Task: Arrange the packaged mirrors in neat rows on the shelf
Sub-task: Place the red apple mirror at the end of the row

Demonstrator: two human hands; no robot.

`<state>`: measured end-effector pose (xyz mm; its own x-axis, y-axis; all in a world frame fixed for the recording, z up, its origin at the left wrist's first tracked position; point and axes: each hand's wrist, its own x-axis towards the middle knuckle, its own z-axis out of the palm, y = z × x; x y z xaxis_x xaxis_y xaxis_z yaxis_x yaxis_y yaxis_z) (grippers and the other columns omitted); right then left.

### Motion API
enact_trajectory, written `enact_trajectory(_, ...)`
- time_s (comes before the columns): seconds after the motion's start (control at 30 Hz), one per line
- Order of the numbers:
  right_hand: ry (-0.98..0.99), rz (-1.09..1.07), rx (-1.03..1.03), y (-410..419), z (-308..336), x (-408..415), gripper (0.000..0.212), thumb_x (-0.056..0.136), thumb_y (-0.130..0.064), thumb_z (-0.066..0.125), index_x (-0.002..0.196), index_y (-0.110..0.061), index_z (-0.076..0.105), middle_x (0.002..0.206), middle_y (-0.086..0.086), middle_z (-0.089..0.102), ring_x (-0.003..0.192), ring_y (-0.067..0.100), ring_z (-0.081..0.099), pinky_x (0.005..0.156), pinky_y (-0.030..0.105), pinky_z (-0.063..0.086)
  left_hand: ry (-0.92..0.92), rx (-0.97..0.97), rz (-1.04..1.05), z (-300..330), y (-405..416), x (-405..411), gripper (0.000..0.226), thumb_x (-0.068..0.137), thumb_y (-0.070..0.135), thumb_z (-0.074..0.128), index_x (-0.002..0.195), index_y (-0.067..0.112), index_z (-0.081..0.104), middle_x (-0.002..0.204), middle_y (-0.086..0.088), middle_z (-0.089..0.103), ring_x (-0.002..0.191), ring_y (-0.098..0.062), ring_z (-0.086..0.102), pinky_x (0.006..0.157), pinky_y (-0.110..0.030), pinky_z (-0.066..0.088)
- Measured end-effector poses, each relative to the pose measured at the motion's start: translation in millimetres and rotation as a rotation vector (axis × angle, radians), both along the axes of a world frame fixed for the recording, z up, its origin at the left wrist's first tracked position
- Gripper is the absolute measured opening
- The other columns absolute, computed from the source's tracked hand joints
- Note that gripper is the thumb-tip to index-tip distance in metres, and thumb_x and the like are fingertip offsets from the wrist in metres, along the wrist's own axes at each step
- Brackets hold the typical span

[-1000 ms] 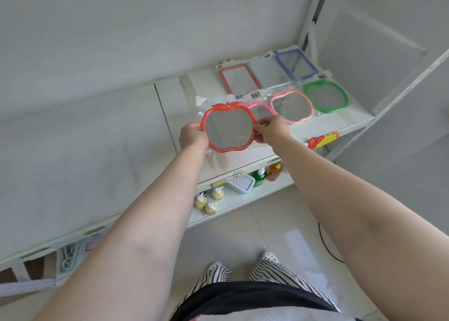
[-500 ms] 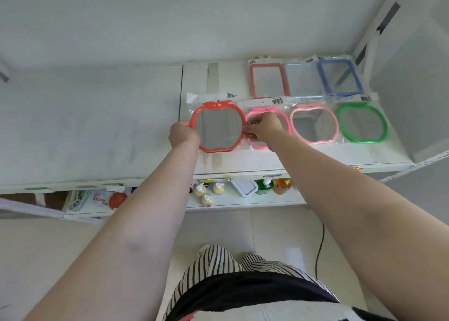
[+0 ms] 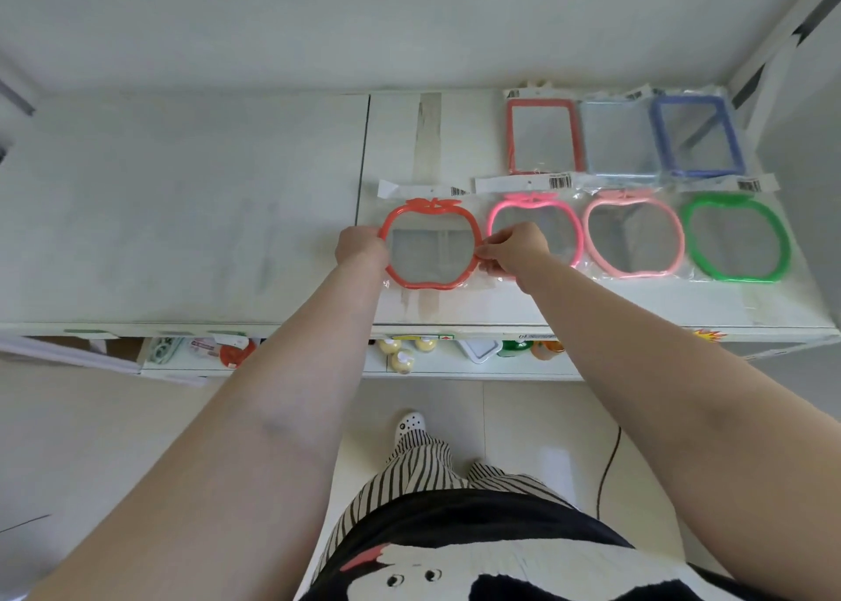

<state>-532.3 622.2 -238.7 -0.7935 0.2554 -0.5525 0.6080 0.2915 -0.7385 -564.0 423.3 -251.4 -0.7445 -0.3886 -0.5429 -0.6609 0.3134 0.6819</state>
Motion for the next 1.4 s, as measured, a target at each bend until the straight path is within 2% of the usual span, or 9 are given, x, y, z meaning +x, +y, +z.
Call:
enact_trajectory(0.13,0.009,-0.004,0.091,-3.0,-4.8,-8.8,0.009,0.082,-0.006,0.072,0.076,-0.007,0.066,0.068,0.008,0.068,0.054,0.014,0.063,0.056,0.021,0.055,0.025,-0.017,-0.032,-4.0,0.1,-14.1,0.019,0.076,0.005,0.058,0.08,0.017,0.071,0.101,-0.013,0.074,0.095,-0.03,0.07,0.089,-0.037,0.057)
enact_trajectory(0.23,0.013,0.037,0.207,-5.1,-9.9,-15.3,0.01,0.081,-0.011,0.072,0.072,-0.012,0.067,0.073,0.008,0.071,0.055,0.013,0.06,0.056,0.026,0.052,0.032,-0.024,-0.055,-8.4,-1.1,-20.6,0.022,0.077,0.004,0.057,0.083,0.019,0.072,0.102,-0.012,0.074,0.096,-0.03,0.069,0.091,-0.038,0.056)
enact_trajectory(0.4,0.019,0.037,0.276,-9.5,-16.7,-22.3,0.019,0.079,-0.011,0.071,0.063,-0.017,0.062,0.074,0.009,0.071,0.066,0.021,0.065,0.078,0.036,0.059,0.052,-0.026,-0.073,-12.1,-1.9,-22.1,0.03,0.079,0.004,0.055,0.097,0.017,0.075,0.103,-0.008,0.074,0.097,-0.028,0.068,0.092,-0.033,0.055)
enact_trajectory(0.6,0.01,-0.013,0.294,-16.3,-20.3,-26.3,0.021,0.078,-0.012,0.072,0.065,-0.021,0.059,0.084,0.01,0.074,0.082,0.028,0.072,0.081,0.04,0.059,0.068,-0.051,-0.077,-16.9,-3.3,-24.5,0.035,0.079,0.001,0.05,0.096,0.018,0.075,0.1,-0.007,0.073,0.093,-0.027,0.068,0.087,-0.03,0.056)
enact_trajectory(0.83,-0.018,0.0,0.346,-16.2,-25.6,-28.7,0.017,0.076,-0.014,0.074,0.07,-0.02,0.06,0.088,0.008,0.073,0.084,0.026,0.071,0.081,0.039,0.059,0.005,-0.131,-0.119,-22.6,-6.8,-26.7,0.034,0.077,-0.006,0.052,0.055,0.02,0.055,0.081,-0.006,0.064,0.08,-0.027,0.063,0.083,-0.033,0.055)
enact_trajectory(0.97,-0.043,0.077,0.455,-15.5,-25.3,-30.7,0.017,0.079,-0.023,0.073,0.094,-0.018,0.068,0.089,0.001,0.069,0.083,0.024,0.065,0.072,0.032,0.054,-0.017,-0.144,-0.139,-21.3,-7.7,-28.3,0.028,0.077,-0.004,0.055,0.086,0.016,0.073,0.094,-0.01,0.072,0.087,-0.029,0.068,0.076,-0.029,0.053)
enact_trajectory(1.1,0.064,0.057,0.572,-15.1,-28.2,-36.6,0.01,0.085,-0.022,0.059,0.093,-0.019,0.063,0.1,0.004,0.068,0.094,0.027,0.064,0.07,0.032,0.049,-0.045,-0.295,-0.169,-21.9,-5.5,-30.6,0.035,0.082,0.011,0.06,0.116,0.02,0.063,0.122,-0.006,0.062,0.115,-0.028,0.059,0.086,-0.032,0.049)
enact_trajectory(1.27,0.222,0.079,0.615,-12.0,-27.4,-50.9,0.037,0.083,-0.036,0.067,0.117,-0.024,0.06,0.128,0.007,0.053,0.124,0.03,0.043,0.1,0.039,0.04,0.332,-0.578,-0.575,-20.1,11.1,-31.7,0.045,0.085,0.026,0.06,0.129,0.021,0.052,0.134,-0.009,0.05,0.13,-0.03,0.042,0.105,-0.037,0.039)
enact_trajectory(1.4,0.144,0.284,0.669,-17.7,-29.2,-62.1,0.059,0.086,-0.046,0.062,0.141,-0.037,0.041,0.153,0.003,0.033,0.144,0.032,0.019,0.116,0.048,0.019,0.245,-0.586,-0.945,-29.0,21.1,-30.9,0.073,0.09,0.037,0.057,0.15,0.02,0.02,0.161,-0.013,0.011,0.149,-0.036,0.004,0.12,-0.05,0.013)
